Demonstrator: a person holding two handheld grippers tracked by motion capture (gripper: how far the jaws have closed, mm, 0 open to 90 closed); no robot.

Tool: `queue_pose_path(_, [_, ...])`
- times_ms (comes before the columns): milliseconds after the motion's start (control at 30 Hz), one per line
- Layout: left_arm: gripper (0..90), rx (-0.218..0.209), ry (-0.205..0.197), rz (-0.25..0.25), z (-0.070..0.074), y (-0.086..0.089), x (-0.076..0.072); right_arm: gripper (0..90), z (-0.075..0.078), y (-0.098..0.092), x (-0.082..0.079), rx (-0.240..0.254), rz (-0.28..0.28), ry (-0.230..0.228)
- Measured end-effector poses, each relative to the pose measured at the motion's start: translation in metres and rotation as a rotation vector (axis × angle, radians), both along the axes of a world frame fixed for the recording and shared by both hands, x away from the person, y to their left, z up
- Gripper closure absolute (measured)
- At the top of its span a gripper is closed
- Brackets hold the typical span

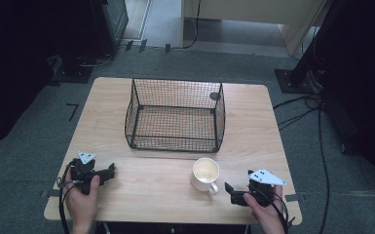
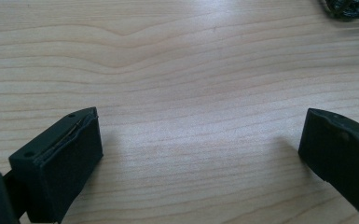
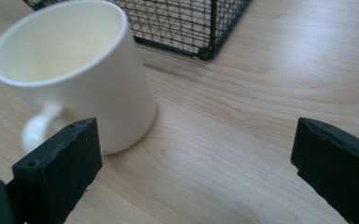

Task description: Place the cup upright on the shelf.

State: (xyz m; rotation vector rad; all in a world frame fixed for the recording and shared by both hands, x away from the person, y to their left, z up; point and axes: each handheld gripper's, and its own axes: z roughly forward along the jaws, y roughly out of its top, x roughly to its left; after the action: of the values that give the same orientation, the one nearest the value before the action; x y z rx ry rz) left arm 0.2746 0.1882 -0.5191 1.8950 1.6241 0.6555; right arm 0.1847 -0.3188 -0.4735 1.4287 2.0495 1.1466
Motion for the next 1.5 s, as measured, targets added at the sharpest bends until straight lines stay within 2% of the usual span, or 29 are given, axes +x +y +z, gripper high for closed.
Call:
queue_pose_path(100, [0.0,0.000,0.000,0.000,0.000,0.000,0.000,5.0,0.005,0.006,-0.003,0.015,0.013,-0.014])
queue_pose_path(200, [0.0,0.000,0.000,0.000,0.000,0.000,0.000,5.2,0.010,0.016,-0.006,0.042,0.060,-0.014])
queue_pose_path(333, [0.0,0.000,0.000,0.000,0.000,0.000,0.000,5.6,0.011,0.025,-0.009,0.036,0.095,-0.016])
queue_pose_path(633, [0.0,0.000,0.000,0.000,0.000,0.000,0.000,8.9,0.006,0.040,-0.011,0.034,0.133,-0.002])
queue_pose_path(667, [0.0,0.000,0.000,0.000,0.000,0.000,0.000,14.8,0.004,0.043,-0.012,0.026,0.122,-0.014])
queue_pose_path(767, [0.0,0.000,0.000,0.000,0.000,0.000,0.000,15.3,0.002,0.044,-0.011,0.023,0.124,-0.013])
queue_pose_path(867, [0.0,0.000,0.000,0.000,0.000,0.000,0.000,21.4,-0.001,0.046,-0.012,0.015,0.121,-0.008])
queue_pose_path(900, [0.0,0.000,0.000,0.000,0.000,0.000,0.000,27.7,-0.002,0.047,-0.012,0.017,0.121,-0.010])
queue_pose_path(933, [0.0,0.000,0.000,0.000,0.000,0.000,0.000,27.7,-0.002,0.047,-0.012,0.017,0.121,-0.010])
queue_pose_path(1000, [0.0,0.000,0.000,0.000,0.000,0.000,0.000,38.1,-0.002,0.048,-0.013,0.024,0.129,-0.017])
queue_pose_path(1033, [0.0,0.000,0.000,0.000,0.000,0.000,0.000,38.1,-0.002,0.048,-0.013,0.024,0.129,-0.017])
queue_pose_path(1100, [0.0,0.000,0.000,0.000,0.000,0.000,0.000,43.9,-0.004,0.049,-0.013,0.012,0.127,-0.010])
queue_pose_path(1233, [0.0,0.000,0.000,0.000,0.000,0.000,0.000,48.7,-0.008,0.052,-0.014,-0.019,0.137,-0.004])
queue_pose_path(1267, [0.0,0.000,0.000,0.000,0.000,0.000,0.000,54.3,-0.009,0.054,-0.014,-0.033,0.147,-0.003])
queue_pose_path(1367, [0.0,0.000,0.000,0.000,0.000,0.000,0.000,63.1,-0.010,0.056,-0.014,-0.052,0.159,-0.001])
queue_pose_path(1400, [0.0,0.000,0.000,0.000,0.000,0.000,0.000,63.1,-0.010,0.056,-0.014,-0.052,0.159,-0.001])
queue_pose_path(1500, [0.0,0.000,0.000,0.000,0.000,0.000,0.000,72.5,-0.011,0.055,-0.013,-0.045,0.174,0.022])
